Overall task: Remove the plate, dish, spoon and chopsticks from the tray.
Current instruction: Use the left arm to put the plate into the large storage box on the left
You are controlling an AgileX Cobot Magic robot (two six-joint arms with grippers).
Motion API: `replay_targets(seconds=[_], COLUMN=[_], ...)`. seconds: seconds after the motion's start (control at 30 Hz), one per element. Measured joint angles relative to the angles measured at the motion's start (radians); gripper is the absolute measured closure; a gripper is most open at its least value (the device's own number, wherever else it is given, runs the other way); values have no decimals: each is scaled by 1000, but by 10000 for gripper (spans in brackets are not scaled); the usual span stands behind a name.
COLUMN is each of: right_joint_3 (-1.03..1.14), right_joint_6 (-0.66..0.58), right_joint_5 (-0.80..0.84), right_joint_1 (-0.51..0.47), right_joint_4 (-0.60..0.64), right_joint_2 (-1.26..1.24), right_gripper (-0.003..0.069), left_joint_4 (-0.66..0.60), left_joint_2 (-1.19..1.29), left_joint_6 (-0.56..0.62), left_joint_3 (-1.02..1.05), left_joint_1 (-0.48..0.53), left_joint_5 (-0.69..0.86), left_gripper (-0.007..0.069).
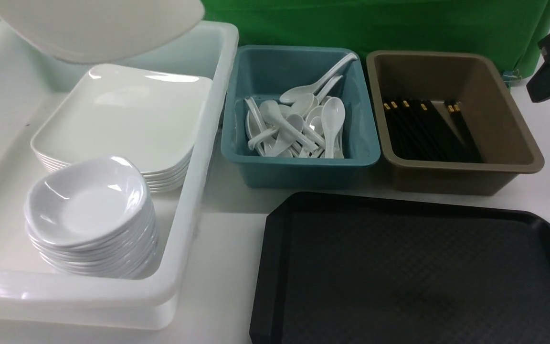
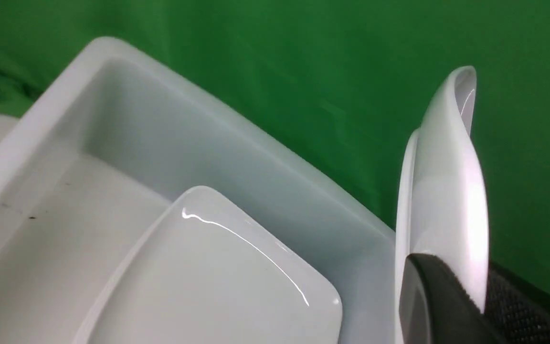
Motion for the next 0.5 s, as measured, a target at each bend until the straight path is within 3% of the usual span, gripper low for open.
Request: replay_targets(seconds=[0.23,0.37,0.5], right_joint_3=[0,0,0], right_joint_6=[4,4,6], right_joint_5=[0,-2,-2], right_joint_1=[0,0,0], right_joint_4=[0,0,0], right_joint_2=[0,0,0], right_gripper=[421,421,421], left_joint_4=[-191,-232,-250], left_joint_2=[5,28,77], left_joint_6=[95,106,107], left_joint_3=[350,435,448], left_joint_1=[-49,-108,-161], left_joint_5=[-335,-490,-549], left_gripper=[599,599,596])
